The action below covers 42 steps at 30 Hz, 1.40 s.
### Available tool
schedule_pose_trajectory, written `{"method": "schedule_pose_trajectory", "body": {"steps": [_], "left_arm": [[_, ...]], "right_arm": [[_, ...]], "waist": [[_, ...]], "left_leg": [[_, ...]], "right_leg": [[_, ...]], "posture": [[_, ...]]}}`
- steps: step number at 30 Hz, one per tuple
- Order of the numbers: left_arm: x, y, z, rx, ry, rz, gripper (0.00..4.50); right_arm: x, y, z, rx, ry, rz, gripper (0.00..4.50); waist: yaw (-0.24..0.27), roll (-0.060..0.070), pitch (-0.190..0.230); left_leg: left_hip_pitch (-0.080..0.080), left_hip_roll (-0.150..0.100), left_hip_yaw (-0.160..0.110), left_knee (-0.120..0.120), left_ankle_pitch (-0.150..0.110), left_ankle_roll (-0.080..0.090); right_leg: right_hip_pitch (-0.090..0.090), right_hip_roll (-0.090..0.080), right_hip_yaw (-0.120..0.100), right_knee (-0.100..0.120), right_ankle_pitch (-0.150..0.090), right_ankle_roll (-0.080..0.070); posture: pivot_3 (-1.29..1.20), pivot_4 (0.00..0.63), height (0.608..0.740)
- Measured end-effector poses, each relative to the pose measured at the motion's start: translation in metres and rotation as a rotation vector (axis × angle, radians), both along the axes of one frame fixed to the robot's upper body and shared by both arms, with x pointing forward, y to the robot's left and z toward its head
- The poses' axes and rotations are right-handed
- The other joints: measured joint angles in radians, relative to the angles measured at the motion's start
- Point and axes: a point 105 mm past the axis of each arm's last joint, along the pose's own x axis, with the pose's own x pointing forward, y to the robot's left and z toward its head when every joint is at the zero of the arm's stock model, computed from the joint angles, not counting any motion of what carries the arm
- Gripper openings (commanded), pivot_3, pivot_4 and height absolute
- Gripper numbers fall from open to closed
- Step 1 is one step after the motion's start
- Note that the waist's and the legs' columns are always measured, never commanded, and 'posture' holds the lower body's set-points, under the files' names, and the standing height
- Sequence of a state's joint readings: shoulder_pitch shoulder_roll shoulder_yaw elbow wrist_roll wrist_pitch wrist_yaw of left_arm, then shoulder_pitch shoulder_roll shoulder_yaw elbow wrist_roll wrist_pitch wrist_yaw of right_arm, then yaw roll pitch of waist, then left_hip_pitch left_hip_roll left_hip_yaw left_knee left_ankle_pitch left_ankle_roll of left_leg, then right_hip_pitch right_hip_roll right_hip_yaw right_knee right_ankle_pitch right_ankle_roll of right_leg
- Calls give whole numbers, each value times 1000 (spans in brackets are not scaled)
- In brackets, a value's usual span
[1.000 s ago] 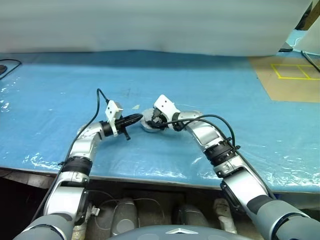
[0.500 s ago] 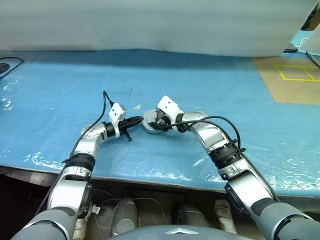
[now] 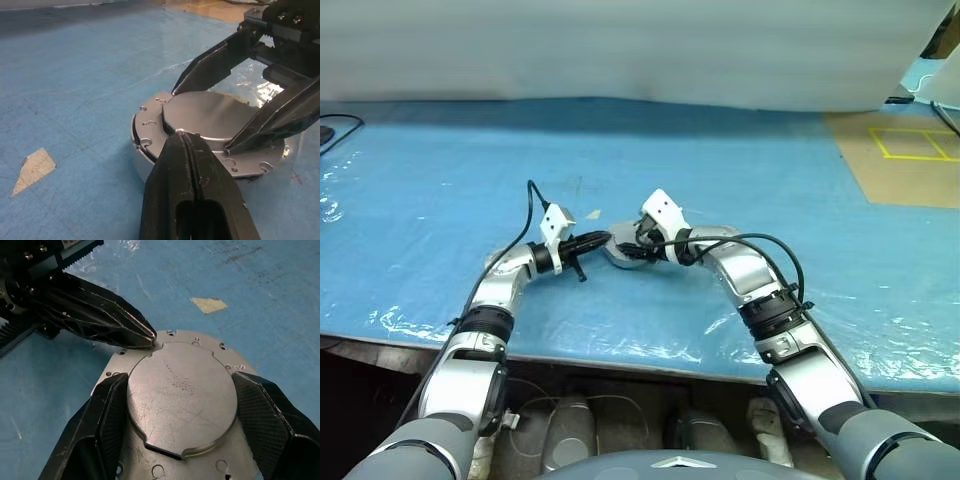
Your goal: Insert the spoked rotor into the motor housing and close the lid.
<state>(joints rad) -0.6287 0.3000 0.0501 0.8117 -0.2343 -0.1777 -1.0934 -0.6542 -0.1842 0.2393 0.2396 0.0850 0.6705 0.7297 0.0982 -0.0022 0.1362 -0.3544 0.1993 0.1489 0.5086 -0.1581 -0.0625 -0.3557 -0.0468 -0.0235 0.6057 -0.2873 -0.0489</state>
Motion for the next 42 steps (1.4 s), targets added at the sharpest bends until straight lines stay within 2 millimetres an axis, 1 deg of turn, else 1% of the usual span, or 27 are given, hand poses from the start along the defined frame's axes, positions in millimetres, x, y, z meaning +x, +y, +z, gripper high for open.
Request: {"method": "schedule_pose_trajectory", "body": {"steps": [2, 4, 7, 8, 10, 14, 17, 20, 26, 35, 42], "left_arm": [[4, 7, 7, -55, -6, 40, 0], [10, 17, 21, -145, -15, 89, 0], [16, 29, 38, -228, -43, 149, 0], [16, 32, 40, -224, -47, 156, 0], [13, 35, 35, -215, -38, 167, 0], [7, 41, 18, -209, 19, 194, 0], [8, 41, 20, -208, 12, 202, 0], [8, 42, 20, -206, 11, 205, 0], [9, 41, 20, -199, 13, 204, 0], [8, 37, 17, -181, 18, 189, 0], [8, 36, 16, -175, 20, 184, 0]], "right_arm": [[-6, 1, 5, 64, 26, 28, 2922], [-16, 4, 8, 118, 39, 77, 2922], [-19, 9, 7, 148, 39, 88, 2922], [-18, 11, 7, 161, 42, 83, 2922], [-17, 14, 8, 194, 56, 71, 2922], [-18, 22, 13, 258, 80, 73, 2922], [-20, 29, 16, 303, 101, 77, 2922], [-23, 31, 18, 321, 117, 93, 2922], [-22, 29, 14, 252, 62, 101, 2922], [-19, 16, 15, 219, 48, 116, 2922], [-21, 17, 13, 173, 8, 145, 2922]], "waist": [[-2, -1, 1], [-4, -1, 1], [-8, -1, 1], [-10, -1, 1], [-17, -1, 1], [-24, -3, 4], [-23, -3, 7], [-22, -4, 10], [-21, -4, 11], [-10, -4, 11], [-4, -4, 12]], "left_leg": [[-5, 0, 0, 0, 0, 0], [-14, 1, 0, 2, 0, 0], [-18, 3, 0, 5, 0, 0], [-18, 4, 0, 5, 0, 0], [-18, 4, -1, 5, 0, 0], [-18, 6, -1, 5, 0, 0], [-18, 6, -1, 5, 0, 0], [-20, 6, -1, 5, 0, 0], [-22, 5, -2, 7, 0, 0], [-22, 6, -3, 16, 0, 0], [-22, 6, -3, 17, 0, 0]], "right_leg": [[-5, 1, 0, 0, 0, 0], [-12, 4, -1, 1, 1, -1], [-15, 9, -5, 2, 2, -3], [-15, 10, -5, 2, 2, -3], [-15, 10, -6, 2, 2, -3], [-15, 10, -6, 2, 2, -4], [-15, 9, -6, 2, 3, -4], [-15, 8, -6, 2, 3, -4], [-16, 9, -8, 2, 3, -5], [-15, 7, -8, 8, 3, -4], [-15, 7, -8, 11, 3, -4]], "posture": [[0, 150, 740], [0, 150, 740], [0, 150, 740], [0, 150, 740], [0, 150, 740], [0, 150, 740], [0, 150, 740], [0, 150, 740], [0, 150, 740], [0, 150, 740], [0, 150, 740]]}}
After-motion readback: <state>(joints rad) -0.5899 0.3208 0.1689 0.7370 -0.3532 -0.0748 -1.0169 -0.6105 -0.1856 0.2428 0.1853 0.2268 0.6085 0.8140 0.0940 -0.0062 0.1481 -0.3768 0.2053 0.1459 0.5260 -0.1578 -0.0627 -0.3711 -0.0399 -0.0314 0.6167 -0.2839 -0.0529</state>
